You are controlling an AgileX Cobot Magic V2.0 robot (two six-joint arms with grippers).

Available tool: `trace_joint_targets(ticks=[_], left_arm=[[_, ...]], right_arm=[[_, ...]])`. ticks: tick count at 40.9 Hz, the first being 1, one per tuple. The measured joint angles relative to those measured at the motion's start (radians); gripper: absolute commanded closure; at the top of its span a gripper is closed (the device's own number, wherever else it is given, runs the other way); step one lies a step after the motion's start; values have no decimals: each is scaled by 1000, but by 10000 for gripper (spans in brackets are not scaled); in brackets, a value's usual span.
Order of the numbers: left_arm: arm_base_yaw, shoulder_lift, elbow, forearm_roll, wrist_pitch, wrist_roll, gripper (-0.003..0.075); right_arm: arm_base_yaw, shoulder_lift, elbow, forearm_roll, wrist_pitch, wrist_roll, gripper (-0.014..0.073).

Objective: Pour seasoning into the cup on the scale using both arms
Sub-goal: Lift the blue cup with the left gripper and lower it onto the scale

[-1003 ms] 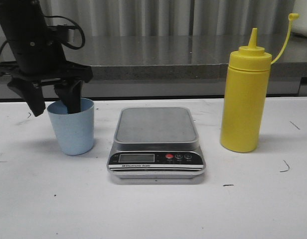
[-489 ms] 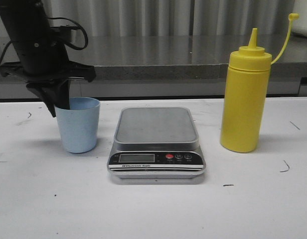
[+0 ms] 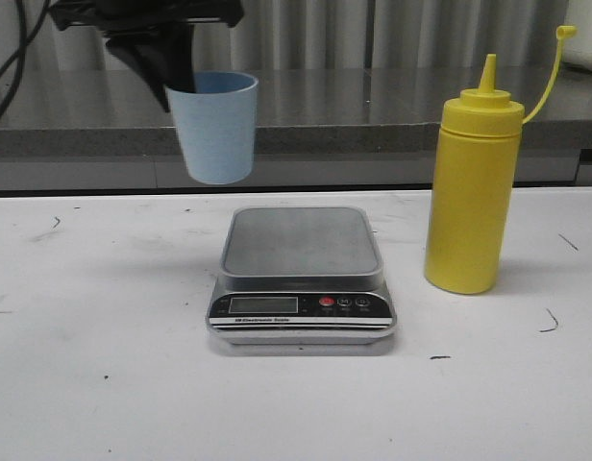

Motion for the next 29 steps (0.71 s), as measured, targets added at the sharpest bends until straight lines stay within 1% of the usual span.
trace_joint_targets(ticks=[9,19,29], left_arm=[[-69,68,-35,-8,-38,0,740],[-81,158,-35,-15,-74,0,740],[-81,169,-35,-25,-85,0,739]], right_arm=[[0,0,0,0,0,0,34],[0,0,0,0,0,0,34],[0,0,0,0,0,0,34]])
